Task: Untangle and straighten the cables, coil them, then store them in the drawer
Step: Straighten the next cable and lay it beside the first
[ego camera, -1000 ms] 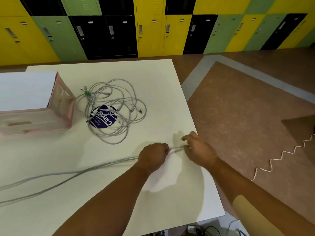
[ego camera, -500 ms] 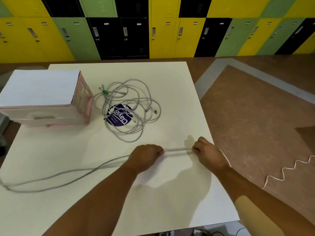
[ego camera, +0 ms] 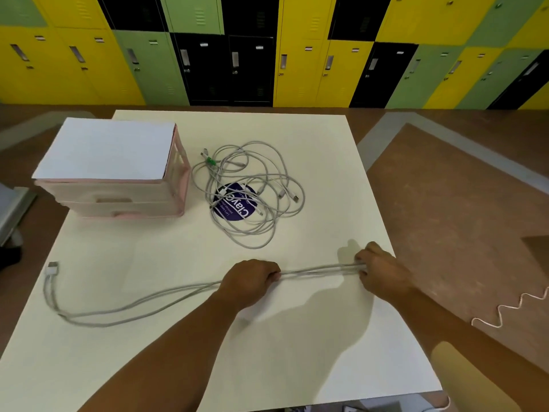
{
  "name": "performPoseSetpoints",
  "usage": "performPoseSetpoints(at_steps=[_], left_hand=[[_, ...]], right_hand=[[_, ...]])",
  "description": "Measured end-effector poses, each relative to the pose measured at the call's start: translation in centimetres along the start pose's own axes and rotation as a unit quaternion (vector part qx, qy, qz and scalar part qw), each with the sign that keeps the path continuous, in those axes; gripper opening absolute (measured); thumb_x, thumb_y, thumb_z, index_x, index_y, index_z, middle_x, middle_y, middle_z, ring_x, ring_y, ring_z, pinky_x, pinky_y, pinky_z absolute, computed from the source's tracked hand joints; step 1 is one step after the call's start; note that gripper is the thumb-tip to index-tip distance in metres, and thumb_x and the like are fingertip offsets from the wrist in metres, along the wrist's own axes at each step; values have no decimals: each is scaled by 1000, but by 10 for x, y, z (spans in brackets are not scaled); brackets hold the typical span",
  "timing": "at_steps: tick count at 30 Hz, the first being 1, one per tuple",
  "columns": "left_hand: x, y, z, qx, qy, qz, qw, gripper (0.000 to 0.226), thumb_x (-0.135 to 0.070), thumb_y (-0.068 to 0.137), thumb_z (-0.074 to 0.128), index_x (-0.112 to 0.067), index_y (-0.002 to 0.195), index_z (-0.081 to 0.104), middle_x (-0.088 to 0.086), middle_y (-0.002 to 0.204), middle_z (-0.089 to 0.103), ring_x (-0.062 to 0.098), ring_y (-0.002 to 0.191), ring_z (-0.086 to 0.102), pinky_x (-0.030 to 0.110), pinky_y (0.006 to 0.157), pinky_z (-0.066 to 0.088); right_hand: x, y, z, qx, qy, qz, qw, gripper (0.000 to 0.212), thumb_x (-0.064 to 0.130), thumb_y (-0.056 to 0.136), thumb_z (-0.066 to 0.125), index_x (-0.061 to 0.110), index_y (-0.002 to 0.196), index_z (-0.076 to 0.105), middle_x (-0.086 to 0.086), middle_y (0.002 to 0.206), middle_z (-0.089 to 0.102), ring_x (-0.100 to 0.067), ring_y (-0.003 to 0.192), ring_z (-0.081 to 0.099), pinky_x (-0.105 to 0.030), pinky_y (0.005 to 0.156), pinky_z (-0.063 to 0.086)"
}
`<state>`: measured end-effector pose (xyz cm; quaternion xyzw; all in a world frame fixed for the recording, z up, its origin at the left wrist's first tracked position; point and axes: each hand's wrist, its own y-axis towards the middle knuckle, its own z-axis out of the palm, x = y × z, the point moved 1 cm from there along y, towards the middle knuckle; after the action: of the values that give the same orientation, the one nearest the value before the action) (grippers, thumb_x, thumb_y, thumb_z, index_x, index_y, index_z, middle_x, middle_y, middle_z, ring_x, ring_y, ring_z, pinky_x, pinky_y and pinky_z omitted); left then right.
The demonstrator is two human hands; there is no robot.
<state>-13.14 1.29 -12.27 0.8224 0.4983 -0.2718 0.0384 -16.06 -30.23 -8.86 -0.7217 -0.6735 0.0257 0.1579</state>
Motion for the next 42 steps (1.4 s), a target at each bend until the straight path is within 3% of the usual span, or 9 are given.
performPoseSetpoints(at_steps=[5,8,14,20,23,31,33,36,42], left_hand=[[0,2,2,-11,0,3,1000,28,-43,100,42,-27,98,64,-6,89,69,19,83,61,37,76,50],[-1,0,2,-25,5,14,1000,30,-44,100,42,-27,96,66,-4,87,69,19,80,62,34,72,50],[5,-5,-3,-15,7,24,1000,47,-54,96,32,-26,100,70,-3,91,72,18,82,64,38,74,52],[29,-22,-19,-8,-24,36,999,32,-42,102,44,-26,115,69,-7,112,71,16,99,62,33,86,49],[49,-36,-30,3,-38,18,999,32,-41,103,44,-25,117,67,-8,114,69,15,102,62,29,86,47],[107,-83,-58,2,-62,-84,995,25,-40,100,50,-28,109,70,-11,105,69,13,95,62,29,83,47],[107,-82,-54,-3,-72,-93,993,24,-38,99,52,-26,108,71,-8,105,70,15,96,63,31,83,48],[106,-80,-50,-19,-87,-106,990,25,-37,99,53,-24,109,72,-5,107,71,17,98,63,32,86,48],[105,-80,-48,-28,-80,-99,991,27,-39,100,50,-25,109,71,-6,105,70,17,94,62,34,82,48]], right_hand=[[75,-4,9,37,54,-131,989,40,22,83,64,17,122,65,1,118,55,-24,100,62,-38,86,53],[123,-2,21,56,62,-178,980,37,32,90,60,19,125,62,1,119,53,-21,101,59,-36,85,50],[142,3,38,28,68,-150,986,19,26,101,51,14,99,65,-2,98,56,-24,84,60,-36,72,46],[132,4,38,15,54,-156,986,14,24,98,53,16,94,63,1,99,55,-25,81,60,-34,71,46],[131,5,38,16,53,-156,986,14,25,98,55,16,95,64,1,98,55,-23,81,59,-29,69,42],[123,8,36,6,57,-143,988,9,20,94,58,18,87,63,7,89,53,-20,77,60,-33,70,49],[129,7,34,2,21,-147,989,6,22,90,56,21,90,62,7,92,54,-18,82,59,-32,65,47],[150,9,31,-4,-26,-178,984,25,31,81,53,29,104,59,13,104,53,-14,96,51,-28,62,44],[233,16,35,-23,37,-277,960,31,37,91,49,21,113,64,4,109,62,-21,101,51,-38,83,47]])
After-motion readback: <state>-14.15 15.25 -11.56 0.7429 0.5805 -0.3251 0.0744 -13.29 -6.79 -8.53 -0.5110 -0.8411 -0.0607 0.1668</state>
